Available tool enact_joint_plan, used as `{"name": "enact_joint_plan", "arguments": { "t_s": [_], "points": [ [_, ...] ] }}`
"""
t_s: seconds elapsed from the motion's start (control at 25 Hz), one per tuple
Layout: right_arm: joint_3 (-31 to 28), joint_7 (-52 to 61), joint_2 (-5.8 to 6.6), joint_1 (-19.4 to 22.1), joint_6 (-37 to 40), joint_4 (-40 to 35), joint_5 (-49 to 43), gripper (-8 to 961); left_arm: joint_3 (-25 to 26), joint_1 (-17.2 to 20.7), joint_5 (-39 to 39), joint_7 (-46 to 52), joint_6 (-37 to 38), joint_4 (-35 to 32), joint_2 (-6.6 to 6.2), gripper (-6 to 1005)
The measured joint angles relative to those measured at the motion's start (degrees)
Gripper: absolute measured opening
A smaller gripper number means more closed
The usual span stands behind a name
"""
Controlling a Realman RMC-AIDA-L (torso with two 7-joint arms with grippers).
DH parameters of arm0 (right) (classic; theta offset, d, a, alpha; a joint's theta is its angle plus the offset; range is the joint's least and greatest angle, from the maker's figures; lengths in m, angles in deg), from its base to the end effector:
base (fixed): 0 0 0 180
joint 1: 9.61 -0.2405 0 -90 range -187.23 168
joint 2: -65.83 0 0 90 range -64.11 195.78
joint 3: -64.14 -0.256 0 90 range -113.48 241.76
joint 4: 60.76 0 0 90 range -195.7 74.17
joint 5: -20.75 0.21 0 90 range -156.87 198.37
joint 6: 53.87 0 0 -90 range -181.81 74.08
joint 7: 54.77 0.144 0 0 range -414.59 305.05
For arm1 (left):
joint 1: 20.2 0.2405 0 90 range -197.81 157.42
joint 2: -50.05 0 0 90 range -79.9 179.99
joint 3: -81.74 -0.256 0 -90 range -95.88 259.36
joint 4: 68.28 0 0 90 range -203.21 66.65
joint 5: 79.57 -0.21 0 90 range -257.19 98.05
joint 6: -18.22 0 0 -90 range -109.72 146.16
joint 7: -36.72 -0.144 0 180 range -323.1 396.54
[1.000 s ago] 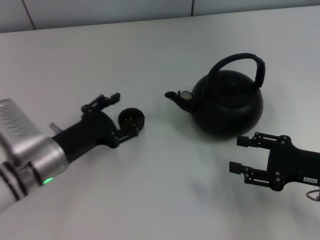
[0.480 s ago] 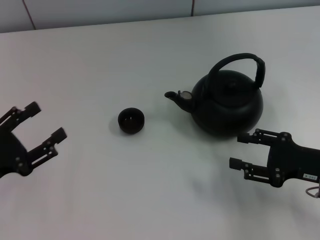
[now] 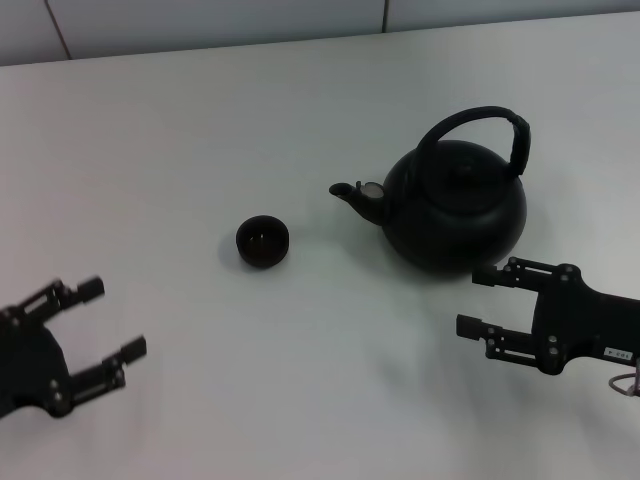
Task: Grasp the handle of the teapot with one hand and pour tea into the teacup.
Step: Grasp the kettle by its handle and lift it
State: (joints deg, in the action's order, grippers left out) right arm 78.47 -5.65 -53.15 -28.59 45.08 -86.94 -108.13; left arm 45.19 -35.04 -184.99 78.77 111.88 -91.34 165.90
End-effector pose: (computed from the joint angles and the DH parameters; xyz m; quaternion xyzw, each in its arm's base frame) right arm 0.3371 0.2301 -0.0059 -0.9213 0.1785 0.2810 0.2011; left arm -0.3413 0.2323 -0.0010 -0.9223 -0.1200 -0.2757 0.2430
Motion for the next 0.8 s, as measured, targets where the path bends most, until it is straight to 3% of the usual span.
{"name": "enact_joint_plan", "arguments": {
  "t_s": [0.36,0.52,0.64,0.68,0.72,0.8],
  "points": [
    [-0.1,-0.5,-0.04,0.6,-0.7,0.8,0.7,673,0.5,-0.2,-2.1,0.1,-1.5,-0.3,0.12,815],
    [-0.2,-4.1,-0.08,2.5,-0.7,3.6,6.2,673,0.9,-0.5,-2.0,0.1,-1.5,-0.3,0.26,815],
    [-0.5,-10.0,-0.18,5.1,-1.7,9.0,14.3,673,1.3,-0.9,-1.9,0.1,-1.5,-0.2,0.45,815],
    [-1.9,-16.1,-0.26,6.8,-3.0,15.0,21.3,673,1.5,-1.0,-1.9,0.1,-1.5,-0.1,0.5,815],
    [-1.9,-16.1,-0.26,6.8,-3.0,15.0,21.3,673,1.5,-1.0,-1.9,0.1,-1.5,-0.1,0.5,815],
    [-4.4,-22.4,-0.33,7.9,-4.5,22.1,27.3,673,1.7,-1.1,-1.9,0.1,-1.5,-0.1,0.53,815]
  ]
}}
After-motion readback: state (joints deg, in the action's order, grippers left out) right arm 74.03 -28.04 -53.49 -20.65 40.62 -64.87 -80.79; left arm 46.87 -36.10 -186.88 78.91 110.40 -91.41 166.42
